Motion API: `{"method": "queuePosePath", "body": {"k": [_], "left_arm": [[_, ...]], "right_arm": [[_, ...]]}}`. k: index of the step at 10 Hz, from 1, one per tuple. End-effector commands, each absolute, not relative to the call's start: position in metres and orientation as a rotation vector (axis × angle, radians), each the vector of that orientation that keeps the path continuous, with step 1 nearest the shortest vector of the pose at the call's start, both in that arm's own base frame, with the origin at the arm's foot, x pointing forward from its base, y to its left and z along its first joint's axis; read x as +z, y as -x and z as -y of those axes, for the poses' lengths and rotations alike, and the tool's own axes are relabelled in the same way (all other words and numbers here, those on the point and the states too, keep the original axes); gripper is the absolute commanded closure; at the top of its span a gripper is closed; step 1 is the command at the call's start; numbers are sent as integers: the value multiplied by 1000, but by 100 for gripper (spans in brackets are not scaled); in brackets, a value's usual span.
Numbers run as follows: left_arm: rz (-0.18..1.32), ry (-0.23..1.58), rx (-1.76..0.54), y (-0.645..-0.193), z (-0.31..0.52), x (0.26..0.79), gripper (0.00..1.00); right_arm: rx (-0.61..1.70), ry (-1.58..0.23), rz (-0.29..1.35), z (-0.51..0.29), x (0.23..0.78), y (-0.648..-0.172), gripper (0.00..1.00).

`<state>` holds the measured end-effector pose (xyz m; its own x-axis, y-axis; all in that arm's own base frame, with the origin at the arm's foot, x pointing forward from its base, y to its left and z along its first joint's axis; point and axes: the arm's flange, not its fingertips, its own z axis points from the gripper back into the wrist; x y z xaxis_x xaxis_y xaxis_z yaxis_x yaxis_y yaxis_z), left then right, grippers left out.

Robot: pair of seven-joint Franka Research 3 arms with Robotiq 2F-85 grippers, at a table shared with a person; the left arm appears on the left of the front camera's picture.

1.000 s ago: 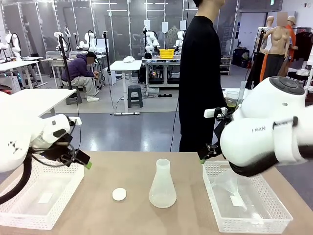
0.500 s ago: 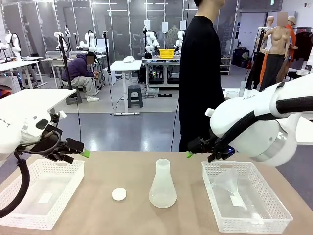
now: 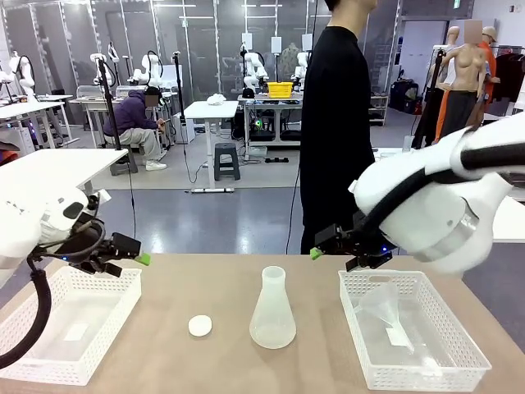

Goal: Prepare the solutions needed for the experiment.
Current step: Pick up the Plastic Funnel and insert it into the Big flask.

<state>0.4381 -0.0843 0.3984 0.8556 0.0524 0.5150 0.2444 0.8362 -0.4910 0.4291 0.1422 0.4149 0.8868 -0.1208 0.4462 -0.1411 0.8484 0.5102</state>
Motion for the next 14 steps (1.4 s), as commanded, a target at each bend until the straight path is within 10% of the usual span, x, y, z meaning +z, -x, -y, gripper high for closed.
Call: {"method": "queuePosePath", "body": {"k": [1, 4, 7, 14], "left_arm": [[527, 684, 15, -460, 73, 385, 0], [446, 923, 3, -479, 49, 375, 0], [505, 724, 50, -455, 55, 396, 0], [457, 1201, 153, -513, 24, 369, 0]], "right_arm": [[-1, -698, 493, -135, 385, -449, 0], [-4, -790, 522, -132, 377, -458, 0], [-39, -724, 498, -130, 412, -439, 0], [-95, -937, 576, -114, 385, -468, 0]]}}
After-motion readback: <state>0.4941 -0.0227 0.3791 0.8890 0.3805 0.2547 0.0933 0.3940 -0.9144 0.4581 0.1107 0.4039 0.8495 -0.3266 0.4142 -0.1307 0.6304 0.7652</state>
